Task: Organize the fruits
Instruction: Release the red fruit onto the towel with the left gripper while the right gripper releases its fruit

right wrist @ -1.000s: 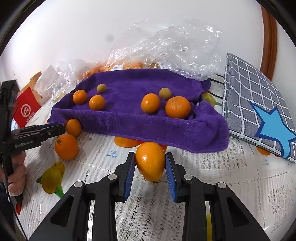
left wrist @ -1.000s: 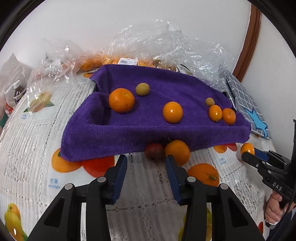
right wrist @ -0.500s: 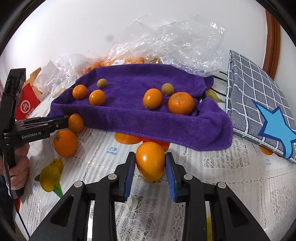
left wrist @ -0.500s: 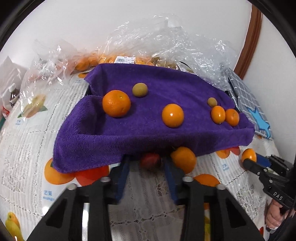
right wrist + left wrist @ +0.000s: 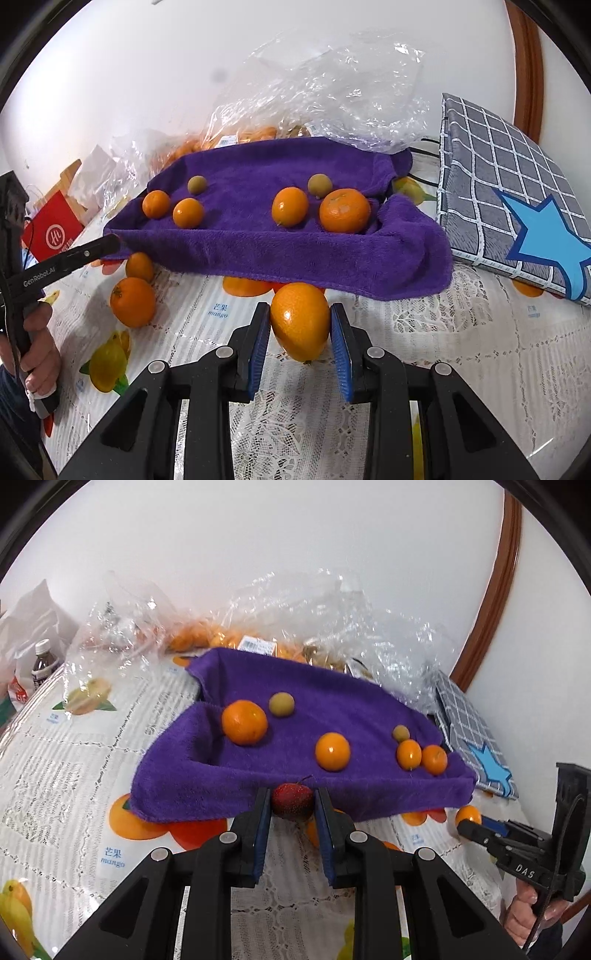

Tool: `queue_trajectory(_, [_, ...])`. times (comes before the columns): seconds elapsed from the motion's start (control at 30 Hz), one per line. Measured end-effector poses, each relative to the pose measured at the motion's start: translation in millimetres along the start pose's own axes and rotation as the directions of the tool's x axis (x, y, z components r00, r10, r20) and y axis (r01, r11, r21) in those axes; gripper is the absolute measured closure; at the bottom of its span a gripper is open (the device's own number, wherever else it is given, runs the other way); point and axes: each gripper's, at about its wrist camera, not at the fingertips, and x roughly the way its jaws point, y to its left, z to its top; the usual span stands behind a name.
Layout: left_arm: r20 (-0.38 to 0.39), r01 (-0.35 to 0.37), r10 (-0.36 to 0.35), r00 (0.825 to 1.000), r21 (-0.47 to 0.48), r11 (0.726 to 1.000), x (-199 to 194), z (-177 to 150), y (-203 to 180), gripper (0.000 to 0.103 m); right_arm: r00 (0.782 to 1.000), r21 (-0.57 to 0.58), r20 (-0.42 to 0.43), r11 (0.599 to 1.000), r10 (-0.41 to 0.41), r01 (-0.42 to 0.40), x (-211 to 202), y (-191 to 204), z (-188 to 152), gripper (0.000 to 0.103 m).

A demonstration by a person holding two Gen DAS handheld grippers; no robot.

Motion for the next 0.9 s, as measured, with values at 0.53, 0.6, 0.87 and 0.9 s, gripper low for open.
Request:
queue_trajectory(0.53, [0.062, 0.033, -0.029, 0.998, -0.071, 0.997, -13.7, 3.1, 11.3, 0.08, 0.998, 0.008, 0.043, 0.999, 0.042, -0.042, -8.4, -2.0, 0.7, 0.071])
queue_trajectory(0.6, [0.063, 0.018, -0.013, 0.998, -0.077, 0.997, -14.2, 3.3, 12.8, 0.08, 0.997, 0.02, 0.059, 0.999, 0.041, -0.042, -10.7, -5.0, 2.5, 0.071])
queue_trajectory(0.87, [0.089, 0.017, -0.008, 0.996, -0.094, 0.995, -20.3, 5.2, 17.0, 0.08, 0.994, 0.015, 0.105, 0.999, 0.035, -0.037, -19.1, -3.9, 4.5, 0.071])
queue_trajectory(0.9, [0.088, 0.014, -0.005, 0.996, -0.099, 0.995, -19.9, 5.3, 18.2, 0.08, 0.994, 0.016, 0.105, 0.999, 0.035, -0.037, -18.9, -3.9, 4.8, 0.071])
